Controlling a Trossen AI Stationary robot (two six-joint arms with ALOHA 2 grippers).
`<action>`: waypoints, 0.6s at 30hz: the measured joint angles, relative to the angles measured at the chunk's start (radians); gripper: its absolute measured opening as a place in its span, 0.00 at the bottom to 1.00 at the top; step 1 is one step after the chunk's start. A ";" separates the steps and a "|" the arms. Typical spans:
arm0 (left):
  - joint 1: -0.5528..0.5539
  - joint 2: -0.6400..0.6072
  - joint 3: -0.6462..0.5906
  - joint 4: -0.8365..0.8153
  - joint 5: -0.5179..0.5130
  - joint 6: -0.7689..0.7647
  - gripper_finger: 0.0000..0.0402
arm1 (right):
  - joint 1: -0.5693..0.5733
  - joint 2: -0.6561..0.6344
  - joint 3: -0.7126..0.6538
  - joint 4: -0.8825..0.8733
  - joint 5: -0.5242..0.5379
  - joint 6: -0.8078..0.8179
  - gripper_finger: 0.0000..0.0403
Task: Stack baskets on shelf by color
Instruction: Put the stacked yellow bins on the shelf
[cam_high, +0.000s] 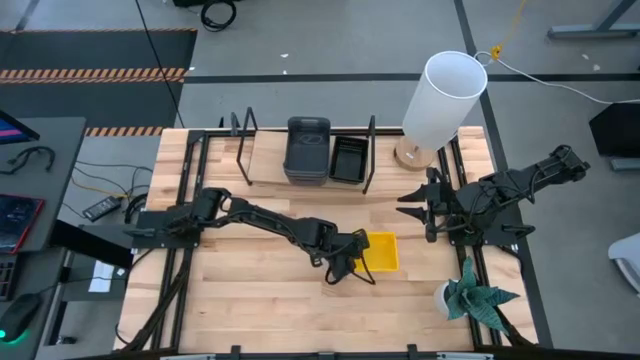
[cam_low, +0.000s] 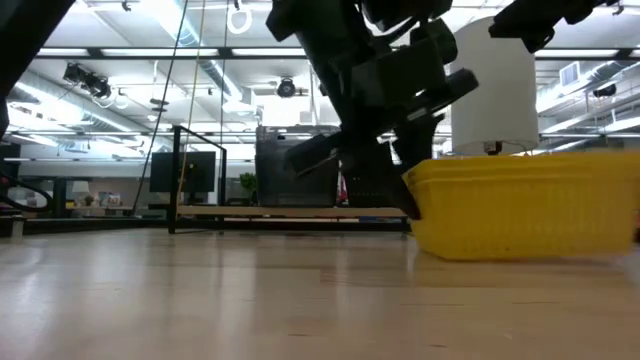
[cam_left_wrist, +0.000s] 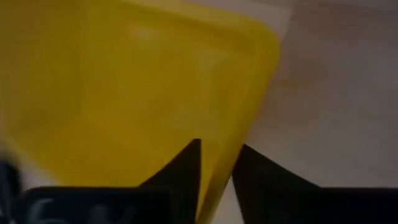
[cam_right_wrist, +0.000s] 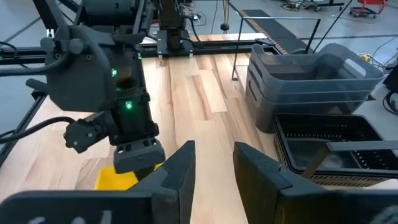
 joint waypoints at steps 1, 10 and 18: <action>-0.005 0.000 0.000 -0.011 -0.008 -0.038 0.19 | 0.000 0.000 0.000 0.000 0.002 0.000 0.28; -0.014 -0.053 0.002 -0.202 -0.010 -0.400 0.05 | 0.000 -0.042 0.001 0.080 0.074 -0.099 0.28; -0.041 -0.189 -0.001 -0.495 0.046 -0.816 0.05 | 0.000 -0.049 0.001 0.070 0.074 -0.070 0.28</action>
